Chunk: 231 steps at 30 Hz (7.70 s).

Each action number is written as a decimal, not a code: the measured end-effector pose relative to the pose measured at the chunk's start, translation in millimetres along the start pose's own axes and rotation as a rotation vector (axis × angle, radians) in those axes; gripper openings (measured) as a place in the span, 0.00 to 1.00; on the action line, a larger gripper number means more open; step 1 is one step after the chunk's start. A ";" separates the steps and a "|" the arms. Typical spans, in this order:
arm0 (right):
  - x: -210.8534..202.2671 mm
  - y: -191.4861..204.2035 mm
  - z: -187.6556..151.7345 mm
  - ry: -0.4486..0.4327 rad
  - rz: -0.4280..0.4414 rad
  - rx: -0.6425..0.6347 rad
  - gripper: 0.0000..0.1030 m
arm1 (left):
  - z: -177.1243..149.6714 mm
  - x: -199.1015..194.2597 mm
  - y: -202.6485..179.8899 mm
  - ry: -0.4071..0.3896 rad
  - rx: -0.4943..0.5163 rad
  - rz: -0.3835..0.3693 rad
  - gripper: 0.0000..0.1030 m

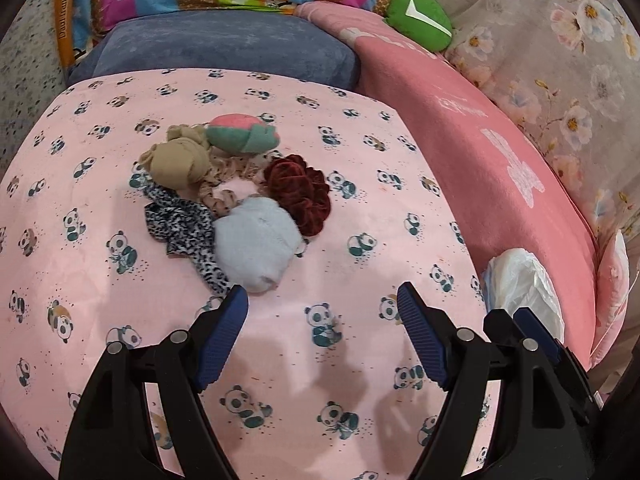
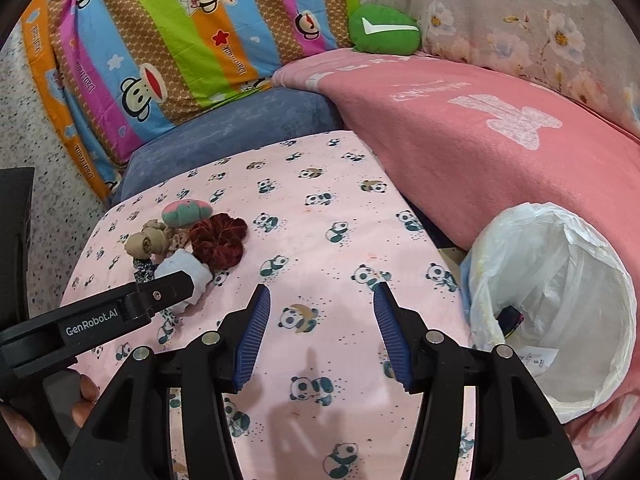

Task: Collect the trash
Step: 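Move both tools back to the pile over the leopard scrunchie and blue sock, then grasp the leopard-print scrunchie with the left gripper while the right gripper grasps the blue sock, then carry the scrunchie and sock over the bin and open both grippers, then return both tools to the pile over the beige stocking and red scrunchie, then grasp the beige stocking with the left gripper while the right gripper grasps the red velvet scrunchie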

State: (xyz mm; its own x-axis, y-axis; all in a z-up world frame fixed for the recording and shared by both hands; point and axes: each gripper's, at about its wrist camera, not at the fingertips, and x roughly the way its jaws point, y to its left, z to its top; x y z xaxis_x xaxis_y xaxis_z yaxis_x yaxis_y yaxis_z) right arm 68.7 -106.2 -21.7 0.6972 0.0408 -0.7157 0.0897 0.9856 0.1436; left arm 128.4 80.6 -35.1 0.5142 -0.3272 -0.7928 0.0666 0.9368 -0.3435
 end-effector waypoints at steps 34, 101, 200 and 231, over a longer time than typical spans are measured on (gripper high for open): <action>110.8 130.1 -0.8 0.182 0.198 -0.156 0.51 | 41.6 53.0 118.6 0.080 -0.201 -0.004 0.22; -76.4 -215.3 -34.9 -0.140 -0.105 0.419 0.19 | -58.0 18.5 -257.4 0.132 0.473 -0.272 0.13; 105.3 103.4 31.7 0.099 0.167 -0.088 0.42 | 58.2 42.4 120.5 0.018 -0.213 0.054 0.61; 70.4 85.9 32.7 0.046 0.182 -0.062 0.14 | 40.7 13.2 66.5 0.004 -0.104 -0.033 0.34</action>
State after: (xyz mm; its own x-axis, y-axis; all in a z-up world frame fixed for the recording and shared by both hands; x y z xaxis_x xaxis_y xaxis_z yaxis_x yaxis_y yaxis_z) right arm 148.8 -24.0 -37.4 0.6645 0.2254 -0.7125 -0.0799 0.9694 0.2321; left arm 174.5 143.7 -47.9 0.5100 -0.3581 -0.7821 -0.0060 0.9077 -0.4195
